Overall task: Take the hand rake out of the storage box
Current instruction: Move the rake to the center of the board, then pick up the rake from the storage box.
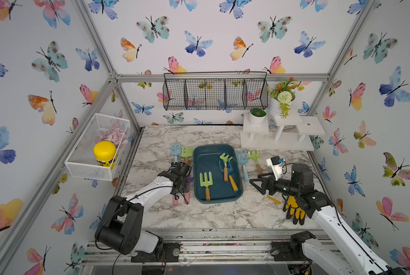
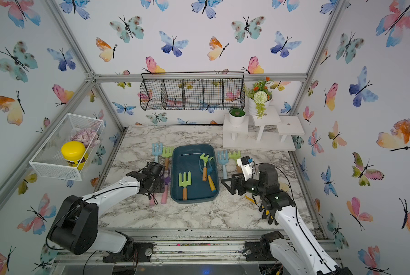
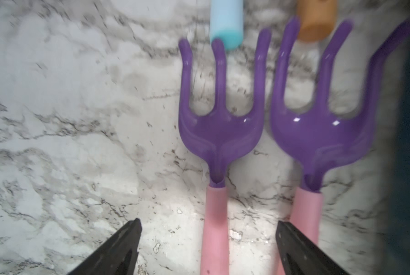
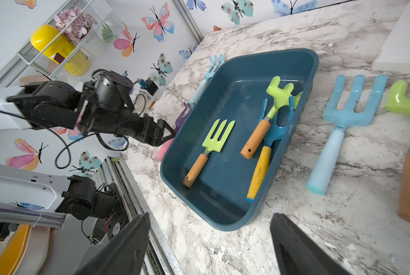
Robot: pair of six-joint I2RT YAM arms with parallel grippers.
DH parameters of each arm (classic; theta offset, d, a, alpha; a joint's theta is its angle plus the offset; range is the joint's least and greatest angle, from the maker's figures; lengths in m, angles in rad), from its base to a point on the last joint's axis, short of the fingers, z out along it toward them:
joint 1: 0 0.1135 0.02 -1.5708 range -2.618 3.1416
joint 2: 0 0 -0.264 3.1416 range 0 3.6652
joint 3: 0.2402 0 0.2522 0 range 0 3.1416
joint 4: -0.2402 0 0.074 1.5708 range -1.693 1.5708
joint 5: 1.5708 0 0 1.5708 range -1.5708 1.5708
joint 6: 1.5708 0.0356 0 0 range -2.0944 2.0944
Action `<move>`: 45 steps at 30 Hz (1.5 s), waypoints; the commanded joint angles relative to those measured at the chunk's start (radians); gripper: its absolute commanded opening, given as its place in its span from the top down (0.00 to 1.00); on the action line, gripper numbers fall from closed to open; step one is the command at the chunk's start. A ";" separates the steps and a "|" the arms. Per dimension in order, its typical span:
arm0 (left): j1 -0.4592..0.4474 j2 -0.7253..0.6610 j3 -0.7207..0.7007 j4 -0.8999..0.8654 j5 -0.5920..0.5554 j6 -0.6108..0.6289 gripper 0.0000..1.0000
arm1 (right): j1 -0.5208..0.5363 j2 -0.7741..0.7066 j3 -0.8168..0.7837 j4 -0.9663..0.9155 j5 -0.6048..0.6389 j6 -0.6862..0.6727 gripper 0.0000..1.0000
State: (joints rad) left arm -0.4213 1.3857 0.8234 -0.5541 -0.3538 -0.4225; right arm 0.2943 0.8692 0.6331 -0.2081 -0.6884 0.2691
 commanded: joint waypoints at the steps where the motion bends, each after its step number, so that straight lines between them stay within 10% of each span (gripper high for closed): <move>1: -0.007 -0.127 0.014 0.008 -0.046 0.014 0.07 | 0.006 0.024 0.006 -0.007 0.009 0.001 0.14; 20: -0.046 -0.718 -0.366 0.452 0.218 0.074 0.14 | 0.041 0.332 0.246 -0.100 0.202 0.016 0.27; 45: -0.048 -0.758 -0.597 0.699 0.335 0.126 0.14 | 0.301 0.720 0.548 -0.189 0.523 0.060 0.31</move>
State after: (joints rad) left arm -0.4652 0.6365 0.2314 0.1104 -0.0284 -0.3012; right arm 0.5911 1.5776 1.1530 -0.3687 -0.2279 0.3260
